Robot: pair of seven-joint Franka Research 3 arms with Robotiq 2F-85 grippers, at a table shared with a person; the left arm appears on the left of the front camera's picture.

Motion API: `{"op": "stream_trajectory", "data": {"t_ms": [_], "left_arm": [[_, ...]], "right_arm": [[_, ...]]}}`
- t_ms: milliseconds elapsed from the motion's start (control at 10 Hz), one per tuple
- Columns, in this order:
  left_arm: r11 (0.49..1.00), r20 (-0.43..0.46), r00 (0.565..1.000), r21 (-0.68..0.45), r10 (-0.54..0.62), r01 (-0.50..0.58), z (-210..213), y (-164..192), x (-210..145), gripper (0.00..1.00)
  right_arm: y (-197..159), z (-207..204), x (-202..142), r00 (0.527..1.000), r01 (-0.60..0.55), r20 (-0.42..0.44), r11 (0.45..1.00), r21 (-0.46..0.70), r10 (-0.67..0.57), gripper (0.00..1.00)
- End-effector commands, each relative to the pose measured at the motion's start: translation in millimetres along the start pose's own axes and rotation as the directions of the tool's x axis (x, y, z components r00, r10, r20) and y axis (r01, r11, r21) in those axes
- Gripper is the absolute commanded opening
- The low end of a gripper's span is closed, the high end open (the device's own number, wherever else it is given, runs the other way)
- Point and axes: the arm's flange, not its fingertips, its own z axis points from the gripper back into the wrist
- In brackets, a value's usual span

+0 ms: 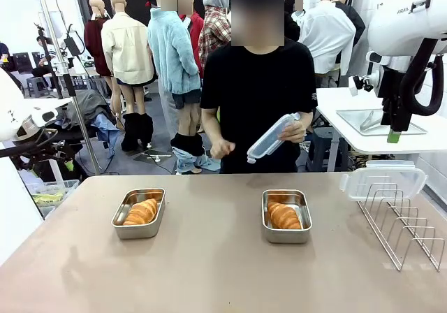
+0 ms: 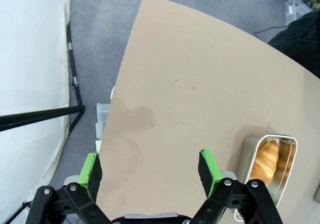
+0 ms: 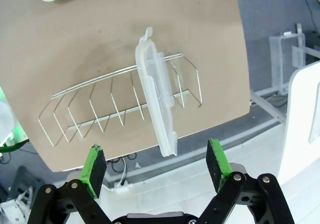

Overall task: Place the bread in airtight containers.
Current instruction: Pick up one Airtight Container lid and hand it to the human.

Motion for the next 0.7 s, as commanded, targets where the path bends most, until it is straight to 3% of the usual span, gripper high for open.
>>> {"op": "stream_trajectory", "data": {"t_ms": [0,600], "left_arm": [[1.000,0.007,1.000,0.009,-0.004,0.004,1.8,1.3,0.5,1.00],[1.000,0.007,1.000,0.009,-0.004,0.004,1.8,1.3,0.5,1.00]], "right_arm": [[0.8,2.9,1.8,1.000,0.012,-0.017,1.000,0.006,-0.012,0.99],[0.8,2.9,1.8,1.000,0.012,-0.017,1.000,0.006,-0.012,0.99]]}}
